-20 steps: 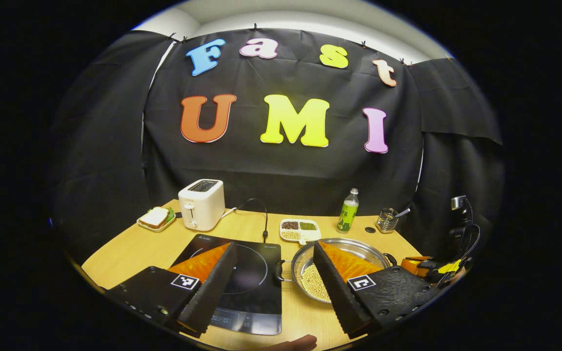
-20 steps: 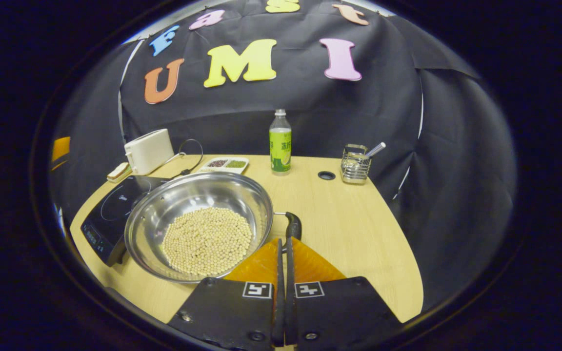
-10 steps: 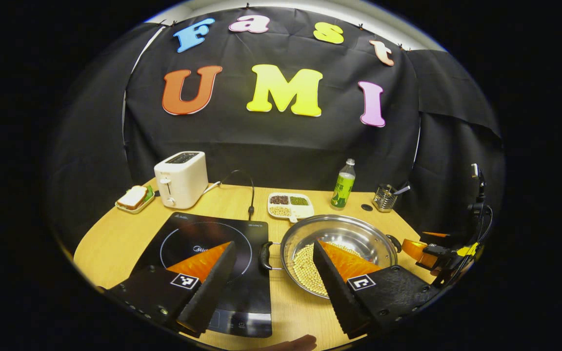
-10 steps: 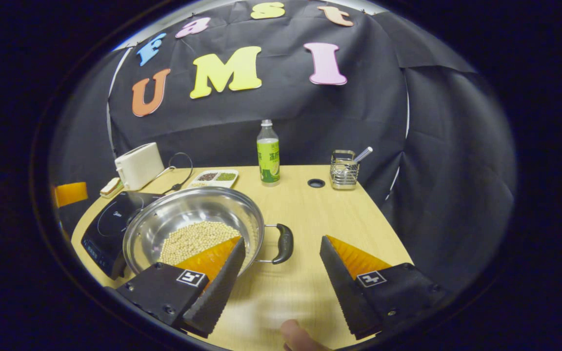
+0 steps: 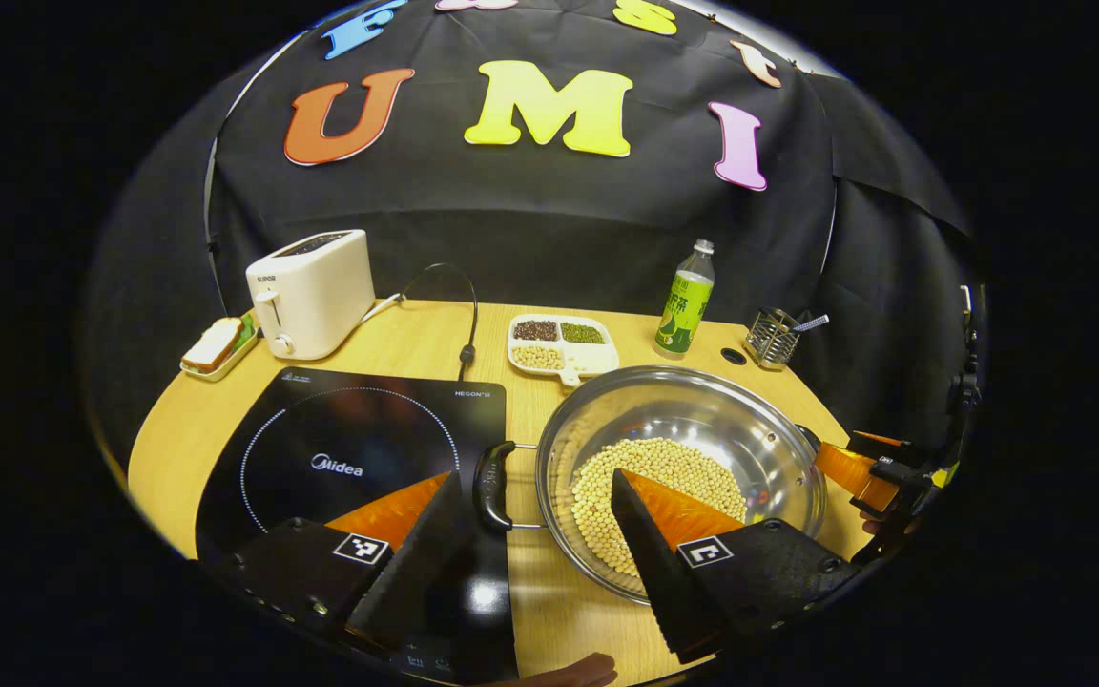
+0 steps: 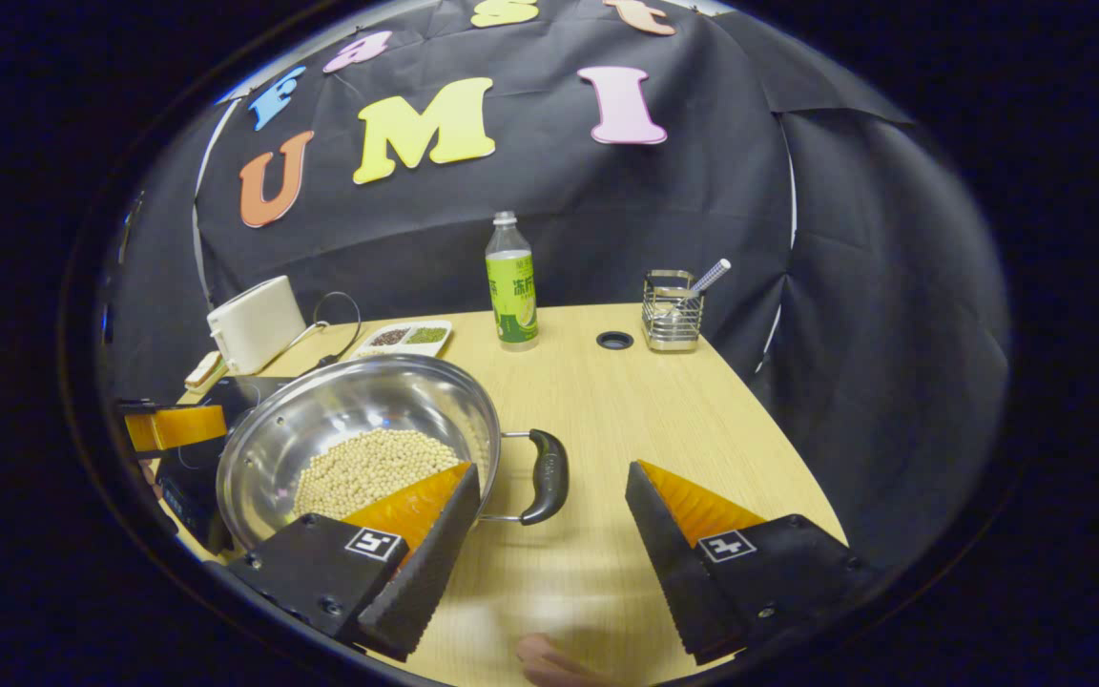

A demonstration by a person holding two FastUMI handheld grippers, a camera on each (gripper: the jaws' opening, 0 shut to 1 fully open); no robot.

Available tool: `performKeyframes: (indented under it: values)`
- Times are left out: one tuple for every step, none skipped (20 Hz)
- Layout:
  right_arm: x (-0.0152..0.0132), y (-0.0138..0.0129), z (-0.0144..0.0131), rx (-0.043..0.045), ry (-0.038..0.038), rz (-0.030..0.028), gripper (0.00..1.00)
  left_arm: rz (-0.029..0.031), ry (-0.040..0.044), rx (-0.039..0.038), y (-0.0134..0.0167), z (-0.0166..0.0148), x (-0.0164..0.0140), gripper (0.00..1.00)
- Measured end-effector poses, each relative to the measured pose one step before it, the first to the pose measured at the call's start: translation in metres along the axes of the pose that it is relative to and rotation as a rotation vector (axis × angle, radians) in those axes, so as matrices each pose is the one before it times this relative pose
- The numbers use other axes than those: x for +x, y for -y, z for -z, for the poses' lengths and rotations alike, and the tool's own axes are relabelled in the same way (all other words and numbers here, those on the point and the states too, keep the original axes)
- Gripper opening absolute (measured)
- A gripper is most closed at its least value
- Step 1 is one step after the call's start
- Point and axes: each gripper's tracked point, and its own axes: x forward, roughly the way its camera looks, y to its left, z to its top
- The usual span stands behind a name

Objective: First push the handle of the pot to place it horizontally, then grasp the pot with both hands and set it on the induction cooktop.

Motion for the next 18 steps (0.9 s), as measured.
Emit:
performKeyframes:
  values:
    - [0.00383,-0.00039,0.00089,-0.00404,-0.00585,0.002,0.98,-0.00353,-0.01067,-0.00079,-0.00141,0.00214,0.00717,0.94]
    - [0.00222,-0.00035,0.0006,-0.00143,-0.00243,0.00045,0.98,-0.01283,-0.00625,0.00328,-0.0029,0.00077,0.00591,0.94]
    - [0.00252,-0.00148,-0.00022,0.00066,-0.00342,-0.00204,0.98,-0.01662,-0.00632,0.00656,-0.00413,0.00121,0.00665,0.94]
    - [0.0026,-0.00226,0.00046,0.00084,-0.00383,-0.00498,0.99,-0.01557,-0.01096,0.00581,-0.00353,0.00131,0.00673,0.94]
    - [0.00215,-0.0016,0.00088,0.00018,-0.00622,-0.00251,0.98,-0.01276,-0.01092,0.00263,-0.00242,0.00251,0.00521,0.94]
    - [0.00237,0.0,-0.00011,0.00018,-0.00195,-0.00068,0.98,0.00412,-0.0126,-0.0056,0.00018,0.00153,0.00532,0.94]
    - [0.00127,0.00044,-0.00121,-0.00373,-0.00073,0.00309,0.98,0.0118,-0.02124,-0.01321,0.0018,0.00361,0.00516,0.94]
    - [0.00178,0.00097,0.00077,-0.0059,-0.00346,0.00631,0.98,-0.00936,-0.00334,-0.00925,-0.00093,-0.00145,0.00027,0.92]
    - [0.00183,0.00107,0.00009,-0.0017,-0.00482,0.00579,0.97,0.01204,0.01114,0.00091,-0.00017,-0.00407,0.00497,0.92]
    - [0.00264,-0.00169,0.00073,0.00038,-0.00705,-0.0061,0.98,0.00317,-0.00643,-0.00248,0.00059,0.0008,-0.00031,0.88]
    - [0.00172,-0.00279,0.00025,0.00658,-0.00736,-0.01319,0.98,0.00405,0.00088,0.00551,0.00122,-0.0003,0.00145,0.87]
    - [0.00323,-0.00182,0.00208,0.00675,-0.0087,-0.00661,0.97,-0.00626,-0.01005,0.01268,-0.00185,0.00122,0.00013,0.87]
    - [0.0028,0.0002,0.00194,-0.00016,-0.01277,-0.00125,0.91,-0.00607,-0.00463,0.01642,-0.00326,0.00104,0.00056,0.87]
    - [0.00178,-0.00038,0.0016,0.00159,-0.00734,-0.00618,0.89,-0.00653,-0.00507,0.00284,-0.00247,0.00108,0.00079,0.81]
    - [0.00206,0.00041,-0.00073,0.00249,-0.00298,0.00033,0.93,-0.0027,0.00248,-0.00092,-0.00054,-0.00021,0.0005,0.77]
    - [0.00149,-0.00108,0.00013,0.00019,-0.00542,-0.0051,0.92,0.00177,-0.00299,-0.00309,-0.00004,0.00042,0.00137,0.68]
    - [0.001,-0.00289,0.00009,0.00492,-0.0051,-0.00803,0.87,0.00068,0.00333,0.00108,0.0008,-0.00046,-0.00188,0.7]
    - [-0.00012,-0.00486,0.00059,0.00666,-0.00562,-0.01939,0.84,0.00055,0.00057,0.00654,0.00031,-0.00039,0.00026,0.69]
